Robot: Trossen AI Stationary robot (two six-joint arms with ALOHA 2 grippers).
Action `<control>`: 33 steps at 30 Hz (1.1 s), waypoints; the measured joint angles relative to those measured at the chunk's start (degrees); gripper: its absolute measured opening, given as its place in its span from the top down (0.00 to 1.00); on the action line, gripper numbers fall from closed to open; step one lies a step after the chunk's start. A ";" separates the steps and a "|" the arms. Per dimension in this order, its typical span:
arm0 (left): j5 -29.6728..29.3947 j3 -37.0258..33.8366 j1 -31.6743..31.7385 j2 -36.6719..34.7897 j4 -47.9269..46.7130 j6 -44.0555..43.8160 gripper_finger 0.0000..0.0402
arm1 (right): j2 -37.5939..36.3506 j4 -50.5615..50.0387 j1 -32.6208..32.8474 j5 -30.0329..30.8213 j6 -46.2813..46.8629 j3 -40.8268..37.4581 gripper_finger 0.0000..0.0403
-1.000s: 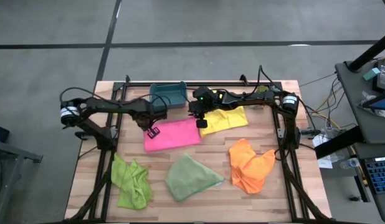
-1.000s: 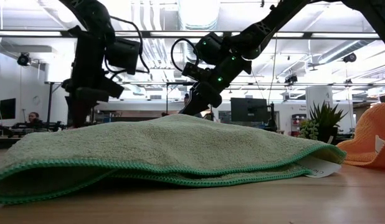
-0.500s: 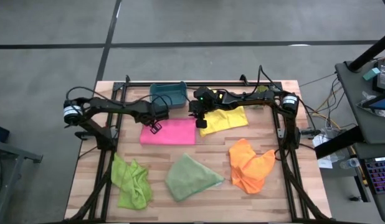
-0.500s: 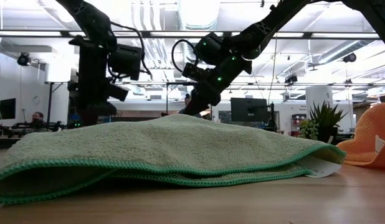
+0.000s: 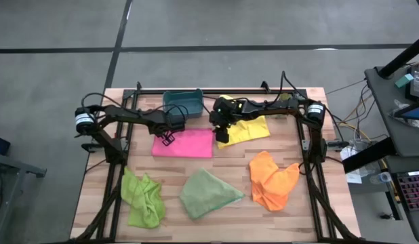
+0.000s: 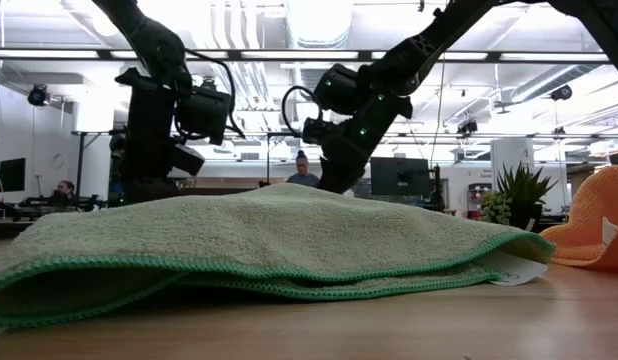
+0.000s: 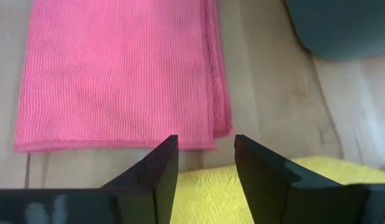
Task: Fold microfiber towels
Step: Fold the pink microfiber towel
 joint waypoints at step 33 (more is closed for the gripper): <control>-1.22 -0.13 0.26 0.07 -0.14 -0.20 1.00 | 5.79 4.67 0.03 -0.22 7.19 -0.33 0.71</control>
